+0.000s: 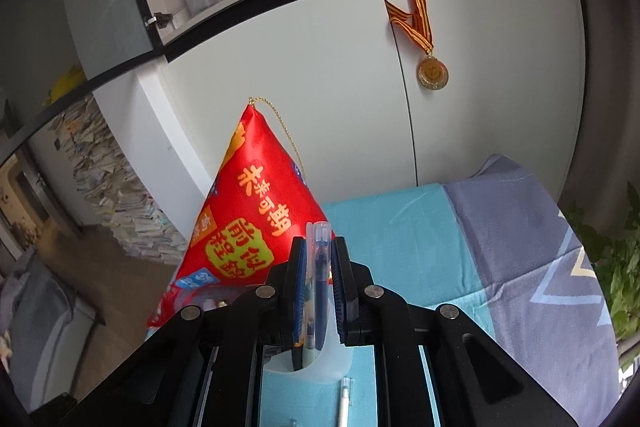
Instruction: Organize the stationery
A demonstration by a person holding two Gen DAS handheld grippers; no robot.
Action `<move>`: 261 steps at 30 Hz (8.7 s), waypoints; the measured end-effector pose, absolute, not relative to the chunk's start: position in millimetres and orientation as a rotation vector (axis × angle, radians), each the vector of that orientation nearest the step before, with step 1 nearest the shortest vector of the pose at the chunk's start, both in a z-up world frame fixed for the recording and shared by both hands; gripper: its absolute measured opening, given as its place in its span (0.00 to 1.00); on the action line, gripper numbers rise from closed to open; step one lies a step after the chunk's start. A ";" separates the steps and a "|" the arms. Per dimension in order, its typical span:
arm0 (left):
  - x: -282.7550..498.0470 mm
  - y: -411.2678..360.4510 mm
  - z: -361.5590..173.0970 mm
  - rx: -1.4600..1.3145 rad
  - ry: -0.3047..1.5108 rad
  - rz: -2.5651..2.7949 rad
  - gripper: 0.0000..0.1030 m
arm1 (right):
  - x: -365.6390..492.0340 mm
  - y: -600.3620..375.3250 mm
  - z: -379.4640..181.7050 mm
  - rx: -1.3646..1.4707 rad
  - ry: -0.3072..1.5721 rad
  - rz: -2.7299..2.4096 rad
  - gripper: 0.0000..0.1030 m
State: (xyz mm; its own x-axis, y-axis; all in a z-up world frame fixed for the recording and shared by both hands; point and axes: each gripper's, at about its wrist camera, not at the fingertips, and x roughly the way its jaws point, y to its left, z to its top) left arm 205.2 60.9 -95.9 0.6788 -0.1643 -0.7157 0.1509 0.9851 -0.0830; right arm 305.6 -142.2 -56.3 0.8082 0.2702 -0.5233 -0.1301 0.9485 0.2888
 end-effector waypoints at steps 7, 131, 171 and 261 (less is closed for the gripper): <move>202.7 56.1 -96.9 -0.018 0.819 -0.187 0.65 | 300.6 -143.0 -69.4 0.248 0.662 0.228 0.12; 188.1 56.6 -117.2 -0.130 0.918 -0.263 0.12 | 327.0 -170.3 -155.3 0.296 1.124 0.139 0.13; 197.3 66.2 -120.9 -0.156 0.935 -0.254 0.12 | 293.3 -165.1 -126.5 0.264 0.983 0.136 0.11; 215.7 68.0 -61.0 -0.063 0.665 -0.260 0.08 | 211.1 -194.1 -65.9 0.271 0.568 0.192 0.11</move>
